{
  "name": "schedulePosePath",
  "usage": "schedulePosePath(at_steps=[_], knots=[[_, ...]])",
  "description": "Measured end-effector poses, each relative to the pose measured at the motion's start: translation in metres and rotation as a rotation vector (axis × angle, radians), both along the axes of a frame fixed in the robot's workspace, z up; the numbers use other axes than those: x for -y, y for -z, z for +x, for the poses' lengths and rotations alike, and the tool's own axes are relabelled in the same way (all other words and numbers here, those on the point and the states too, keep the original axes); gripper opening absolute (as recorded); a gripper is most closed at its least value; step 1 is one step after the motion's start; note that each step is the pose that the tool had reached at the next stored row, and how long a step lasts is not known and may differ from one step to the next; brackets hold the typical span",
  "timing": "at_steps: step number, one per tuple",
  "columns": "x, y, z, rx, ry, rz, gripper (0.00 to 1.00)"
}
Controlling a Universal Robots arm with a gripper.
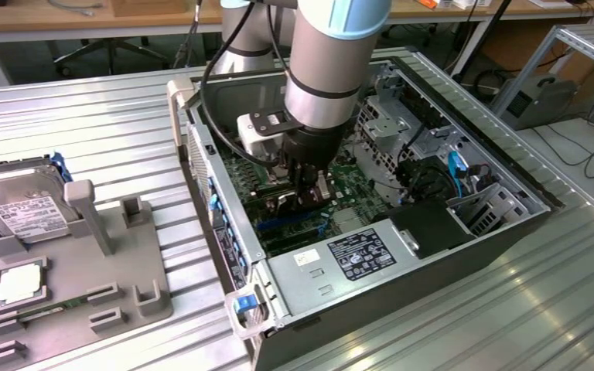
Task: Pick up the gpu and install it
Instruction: 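Insert the gpu into the slot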
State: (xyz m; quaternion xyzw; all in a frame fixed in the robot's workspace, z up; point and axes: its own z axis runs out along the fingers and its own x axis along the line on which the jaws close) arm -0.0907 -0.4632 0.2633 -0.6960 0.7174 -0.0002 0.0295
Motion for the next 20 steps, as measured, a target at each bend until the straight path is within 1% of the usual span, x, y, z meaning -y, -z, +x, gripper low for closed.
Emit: schedulePosePath(at_steps=[5,6,10,11,15,20], knots=[[0.0000,0.0000,0.0000,0.0000,0.009,0.0000,0.27],[-0.0001,0.0000,-0.0001,0.0000,0.010,0.0058,0.27],[0.0000,0.0001,0.0000,0.0005,0.009,0.0182,0.27],[0.0000,0.0001,0.0000,0.0005,0.009,0.0194,0.27],[0.0000,0.0055,-0.0001,0.0003,0.010,0.0191,0.27],[0.0002,0.0066,-0.0001,0.0005,0.010,0.0195,0.27]])
